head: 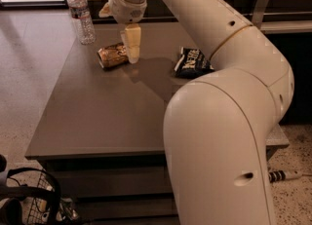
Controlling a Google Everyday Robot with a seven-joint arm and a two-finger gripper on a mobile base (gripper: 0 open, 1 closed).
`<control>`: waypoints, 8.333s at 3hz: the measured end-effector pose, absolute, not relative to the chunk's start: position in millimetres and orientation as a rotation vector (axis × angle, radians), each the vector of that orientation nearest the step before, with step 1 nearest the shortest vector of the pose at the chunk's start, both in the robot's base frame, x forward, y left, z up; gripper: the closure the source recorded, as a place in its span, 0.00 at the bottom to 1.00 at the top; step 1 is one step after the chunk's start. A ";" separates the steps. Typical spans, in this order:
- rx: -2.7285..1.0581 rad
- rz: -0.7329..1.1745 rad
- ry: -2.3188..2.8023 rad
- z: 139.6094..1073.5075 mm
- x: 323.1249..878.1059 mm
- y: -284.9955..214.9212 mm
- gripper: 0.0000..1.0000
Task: Place orange can upright
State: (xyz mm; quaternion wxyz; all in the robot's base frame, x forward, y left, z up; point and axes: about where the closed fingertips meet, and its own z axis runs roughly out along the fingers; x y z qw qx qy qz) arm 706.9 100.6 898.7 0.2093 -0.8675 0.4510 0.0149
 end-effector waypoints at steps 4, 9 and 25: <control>-2.495 0.062 1.365 864.7 713.2 111.4 0.00; -2.476 0.072 1.440 839.8 720.0 119.2 0.26; -1.491 0.874 0.991 959.3 594.4 88.2 1.00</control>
Offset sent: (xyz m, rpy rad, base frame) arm -0.0039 0.0054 -0.0304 -0.1097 0.1165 0.0093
